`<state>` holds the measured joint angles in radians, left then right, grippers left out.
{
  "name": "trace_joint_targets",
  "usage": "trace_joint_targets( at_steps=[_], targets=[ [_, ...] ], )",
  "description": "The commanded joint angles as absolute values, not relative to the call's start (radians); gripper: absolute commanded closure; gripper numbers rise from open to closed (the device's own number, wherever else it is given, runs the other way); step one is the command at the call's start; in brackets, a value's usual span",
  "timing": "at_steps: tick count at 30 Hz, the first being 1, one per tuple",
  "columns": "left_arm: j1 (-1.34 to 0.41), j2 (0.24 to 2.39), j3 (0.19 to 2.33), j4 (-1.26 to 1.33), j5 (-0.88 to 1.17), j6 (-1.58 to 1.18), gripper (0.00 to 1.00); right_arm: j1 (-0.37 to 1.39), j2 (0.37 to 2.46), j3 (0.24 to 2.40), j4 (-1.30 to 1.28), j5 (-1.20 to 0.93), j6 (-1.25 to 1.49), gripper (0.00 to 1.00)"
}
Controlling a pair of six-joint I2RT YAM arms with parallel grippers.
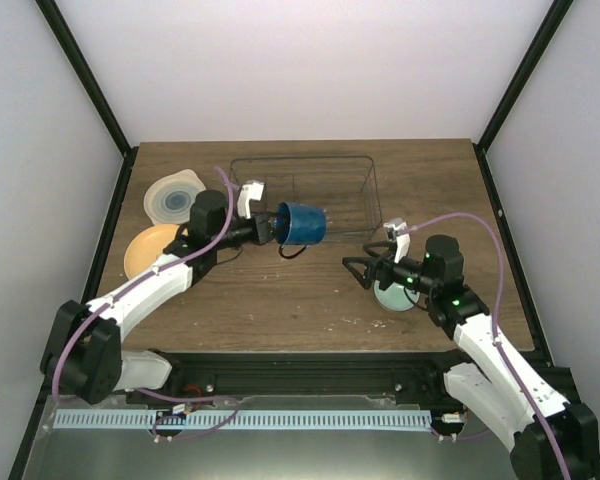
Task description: Load the mixed dishes into the dish rack
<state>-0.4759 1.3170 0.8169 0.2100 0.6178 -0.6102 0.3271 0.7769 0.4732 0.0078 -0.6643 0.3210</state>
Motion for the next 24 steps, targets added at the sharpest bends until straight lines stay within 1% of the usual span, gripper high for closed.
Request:
trace_joint_targets(
  at_steps=[1, 6, 9, 16, 21, 24],
  targets=[
    [-0.479, 1.354, 0.776, 0.707, 0.754, -0.842, 1.00, 0.334, 0.771, 0.429, 0.323, -0.910, 0.438, 0.06],
    [-0.485, 1.438, 0.731, 1.000, 0.778, -1.006, 1.00, 0.334, 0.807, 0.327, 0.658, -1.007, 0.597, 0.07],
    [-0.493, 1.459, 0.704, 1.104, 0.765, -1.052, 1.00, 0.336, 0.854, 0.306, 0.791, -1.041, 0.668, 0.09],
    [-0.555, 1.465, 0.709, 1.122, 0.729, -1.017, 1.00, 0.342, 0.946, 0.304, 0.899, -1.058, 0.723, 0.15],
    [-0.616, 1.490, 0.729, 1.090, 0.701, -0.975, 1.00, 0.350, 0.963, 0.318, 0.918, -1.052, 0.733, 0.20],
    [-0.633, 1.511, 0.717, 1.114, 0.684, -0.982, 1.00, 0.353, 0.965, 0.325, 0.918, -1.051, 0.733, 0.23]
  ],
)
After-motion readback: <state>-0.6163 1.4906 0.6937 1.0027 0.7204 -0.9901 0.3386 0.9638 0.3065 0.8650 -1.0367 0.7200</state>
